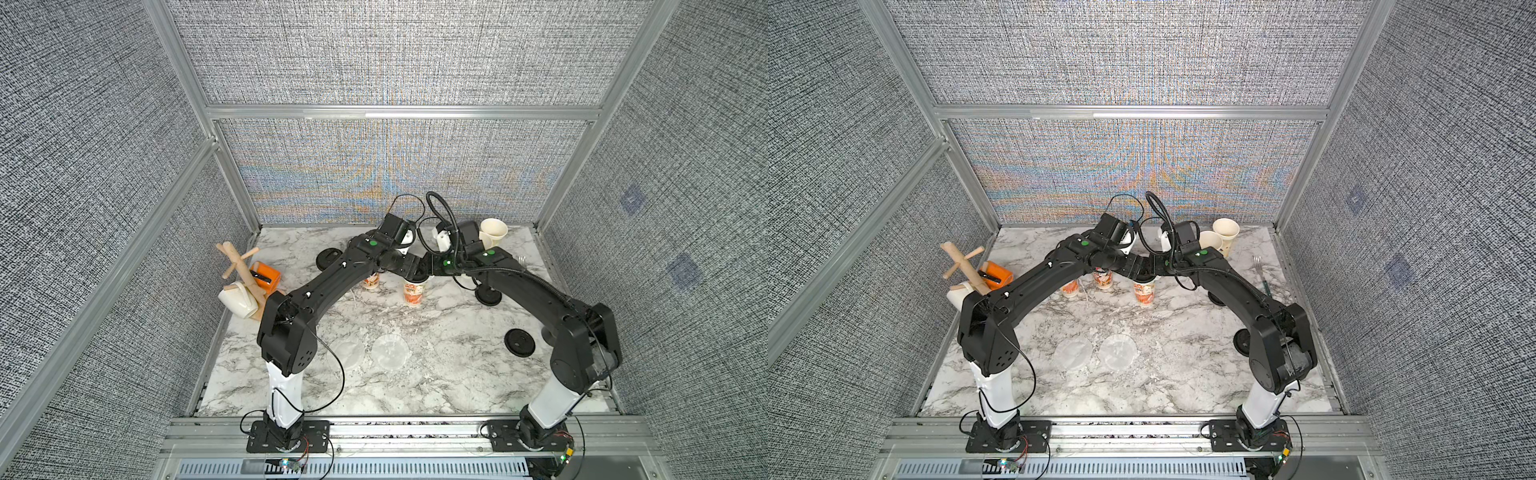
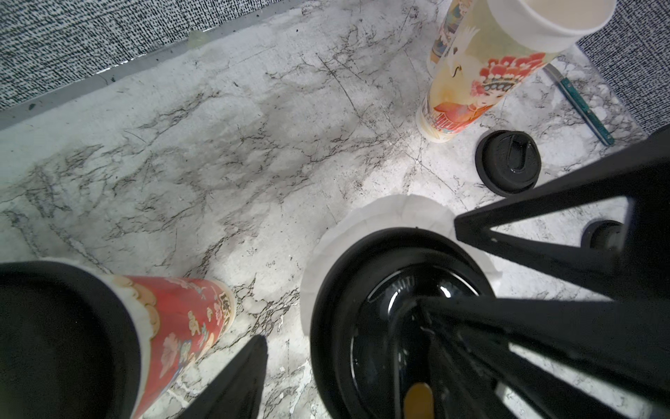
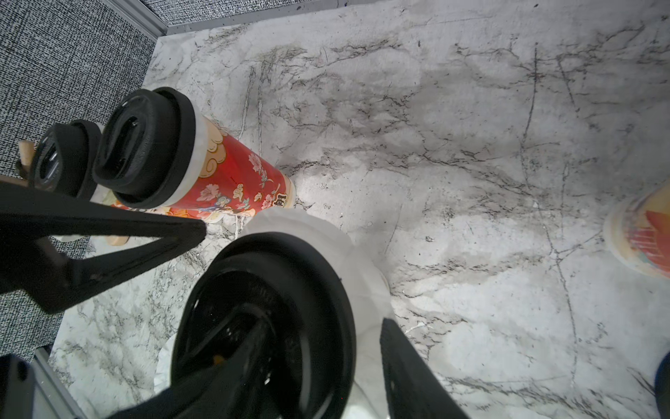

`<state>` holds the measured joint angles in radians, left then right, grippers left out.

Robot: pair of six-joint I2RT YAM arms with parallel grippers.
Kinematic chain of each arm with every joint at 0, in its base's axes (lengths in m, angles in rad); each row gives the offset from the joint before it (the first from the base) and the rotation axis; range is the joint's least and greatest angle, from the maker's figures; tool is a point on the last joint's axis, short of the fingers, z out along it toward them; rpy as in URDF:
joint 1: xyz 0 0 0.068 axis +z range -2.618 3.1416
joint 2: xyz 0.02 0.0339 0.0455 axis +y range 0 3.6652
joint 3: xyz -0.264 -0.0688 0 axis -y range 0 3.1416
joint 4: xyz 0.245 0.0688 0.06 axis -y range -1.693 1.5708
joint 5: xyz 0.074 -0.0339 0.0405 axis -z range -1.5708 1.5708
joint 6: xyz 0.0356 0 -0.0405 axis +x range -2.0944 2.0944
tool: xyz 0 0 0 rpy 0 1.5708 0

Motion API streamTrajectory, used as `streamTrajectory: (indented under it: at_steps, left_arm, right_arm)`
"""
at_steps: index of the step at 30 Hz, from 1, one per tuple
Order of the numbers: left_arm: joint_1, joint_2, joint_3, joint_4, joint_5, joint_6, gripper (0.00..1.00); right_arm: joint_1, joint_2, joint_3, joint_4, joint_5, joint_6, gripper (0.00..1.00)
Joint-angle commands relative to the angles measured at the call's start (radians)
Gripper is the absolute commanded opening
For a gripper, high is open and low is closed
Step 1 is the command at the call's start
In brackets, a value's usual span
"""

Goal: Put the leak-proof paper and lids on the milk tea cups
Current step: Secure the cup lid on the cup.

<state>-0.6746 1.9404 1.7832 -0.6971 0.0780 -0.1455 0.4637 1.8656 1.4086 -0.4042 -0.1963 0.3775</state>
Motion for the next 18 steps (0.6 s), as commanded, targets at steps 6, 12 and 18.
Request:
streamTrajectory:
  at_steps: [6, 12, 18]
  left_arm:
    - [-0.001, 0.009, 0.139, -0.225, -0.013, 0.036, 0.72]
    - [-0.001, -0.038, 0.149, -0.240, -0.043, 0.001, 0.72]
    - [0.000, -0.041, 0.083, -0.227, -0.167, -0.093, 0.54]
  right_arm:
    - [0.004, -0.006, -0.062, -0.065, 0.065, 0.003, 0.49]
    - [0.004, -0.011, -0.068, -0.074, 0.072, -0.002, 0.48]
    - [0.003, -0.018, -0.075, -0.078, 0.072, -0.014, 0.47]
